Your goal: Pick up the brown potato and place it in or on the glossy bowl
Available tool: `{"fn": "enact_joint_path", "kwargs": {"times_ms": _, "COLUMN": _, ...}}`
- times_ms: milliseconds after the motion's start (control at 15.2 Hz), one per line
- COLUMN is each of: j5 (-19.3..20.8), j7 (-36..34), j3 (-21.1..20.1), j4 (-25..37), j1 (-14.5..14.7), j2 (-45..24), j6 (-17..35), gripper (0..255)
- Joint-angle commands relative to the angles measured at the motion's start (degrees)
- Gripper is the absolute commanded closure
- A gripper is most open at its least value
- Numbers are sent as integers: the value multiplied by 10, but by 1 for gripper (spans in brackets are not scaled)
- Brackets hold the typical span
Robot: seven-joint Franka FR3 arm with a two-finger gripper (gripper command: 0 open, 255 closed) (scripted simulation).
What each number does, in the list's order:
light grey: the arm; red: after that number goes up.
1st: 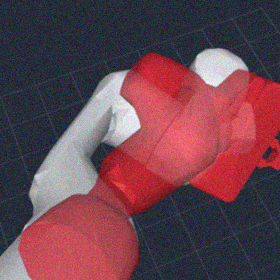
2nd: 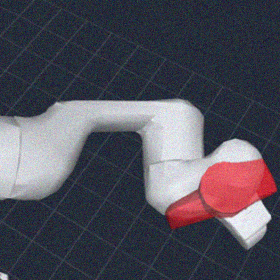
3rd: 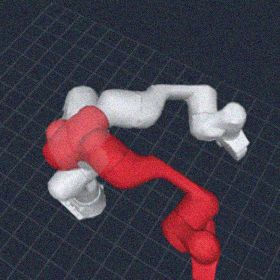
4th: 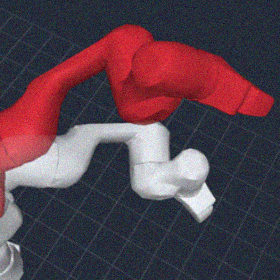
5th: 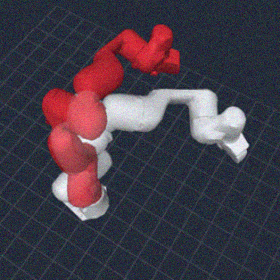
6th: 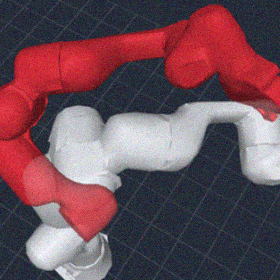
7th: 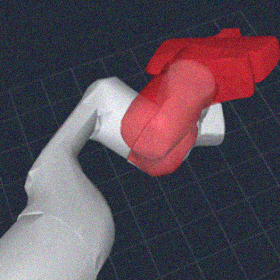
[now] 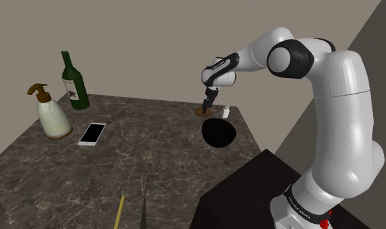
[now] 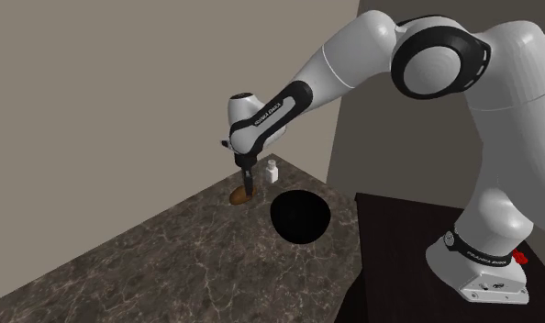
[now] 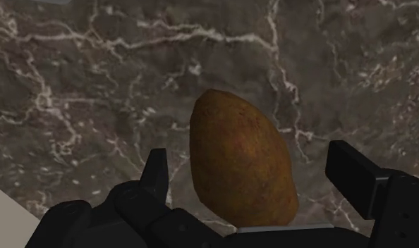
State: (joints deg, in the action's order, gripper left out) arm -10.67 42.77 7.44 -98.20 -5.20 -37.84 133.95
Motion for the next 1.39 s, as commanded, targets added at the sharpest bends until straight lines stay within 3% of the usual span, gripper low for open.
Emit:
{"fn": "enact_joint_path", "kwargs": {"times_ms": 0, "j5": -2, "j7": 1, "j3": -2, "j4": 2, "j1": -1, "j2": -11, "j6": 10, "gripper": 0}}
{"fn": "enact_joint_path", "kwargs": {"times_ms": 660, "j5": -4, "j7": 3, "j3": -4, "j4": 3, "j1": -1, "j2": -25, "j6": 22, "gripper": 0}}
{"fn": "enact_joint_path", "kwargs": {"times_ms": 726, "j5": -4, "j7": 3, "j3": -4, "j4": 3, "j1": -1, "j2": -25, "j6": 22, "gripper": 255}}
{"fn": "enact_joint_path", "kwargs": {"times_ms": 1320, "j5": -4, "j7": 3, "j3": -4, "j4": 3, "j1": -1, "j2": -25, "j6": 22, "gripper": 255}}
